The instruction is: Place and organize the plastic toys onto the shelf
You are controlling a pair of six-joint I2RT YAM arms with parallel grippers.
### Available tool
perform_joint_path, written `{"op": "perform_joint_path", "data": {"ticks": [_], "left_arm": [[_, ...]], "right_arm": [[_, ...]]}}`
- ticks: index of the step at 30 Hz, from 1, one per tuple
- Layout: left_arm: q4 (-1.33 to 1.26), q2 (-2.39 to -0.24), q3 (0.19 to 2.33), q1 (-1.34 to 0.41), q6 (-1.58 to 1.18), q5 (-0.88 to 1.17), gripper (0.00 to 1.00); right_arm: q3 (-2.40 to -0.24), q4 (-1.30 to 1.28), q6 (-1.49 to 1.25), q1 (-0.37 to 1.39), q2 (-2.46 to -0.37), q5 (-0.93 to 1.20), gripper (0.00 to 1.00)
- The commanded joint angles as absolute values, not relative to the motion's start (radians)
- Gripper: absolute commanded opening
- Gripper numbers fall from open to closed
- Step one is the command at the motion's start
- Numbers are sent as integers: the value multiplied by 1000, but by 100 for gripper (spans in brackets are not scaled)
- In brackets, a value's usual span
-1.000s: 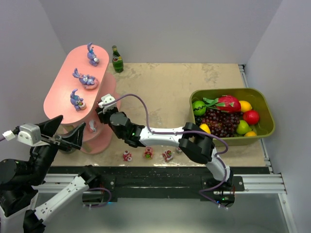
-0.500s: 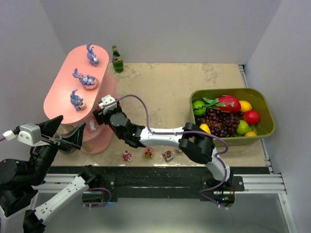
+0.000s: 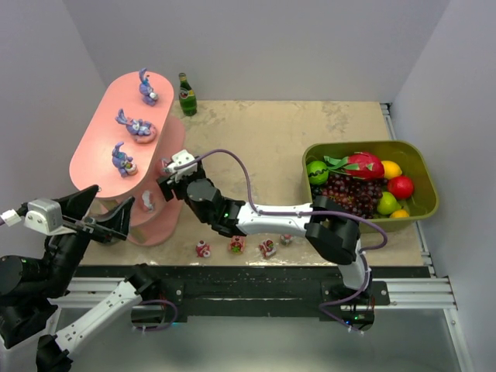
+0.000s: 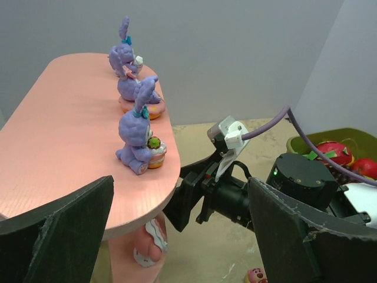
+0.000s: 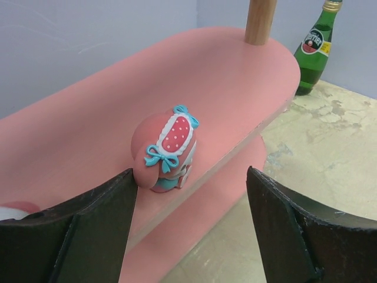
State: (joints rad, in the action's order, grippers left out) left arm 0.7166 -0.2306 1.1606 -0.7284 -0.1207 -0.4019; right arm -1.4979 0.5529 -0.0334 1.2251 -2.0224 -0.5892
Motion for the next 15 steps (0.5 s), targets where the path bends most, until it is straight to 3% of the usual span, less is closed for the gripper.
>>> {"op": "perform_joint_path", "data": {"ticks": [1,9,15], "left_arm": [[715,-242,1190,-726,-140,-410,100],[723,-238,1200,-726,-146,-407,99],[722,-239,1198,-726,-153,-402,99]], "right_arm": [[-1434,563,-48,1229,-1948,-565,77],[-1318,598,-64,1229,-1853,-558,77],[-1354,591,-57,1227,-1884,-598,75]]}}
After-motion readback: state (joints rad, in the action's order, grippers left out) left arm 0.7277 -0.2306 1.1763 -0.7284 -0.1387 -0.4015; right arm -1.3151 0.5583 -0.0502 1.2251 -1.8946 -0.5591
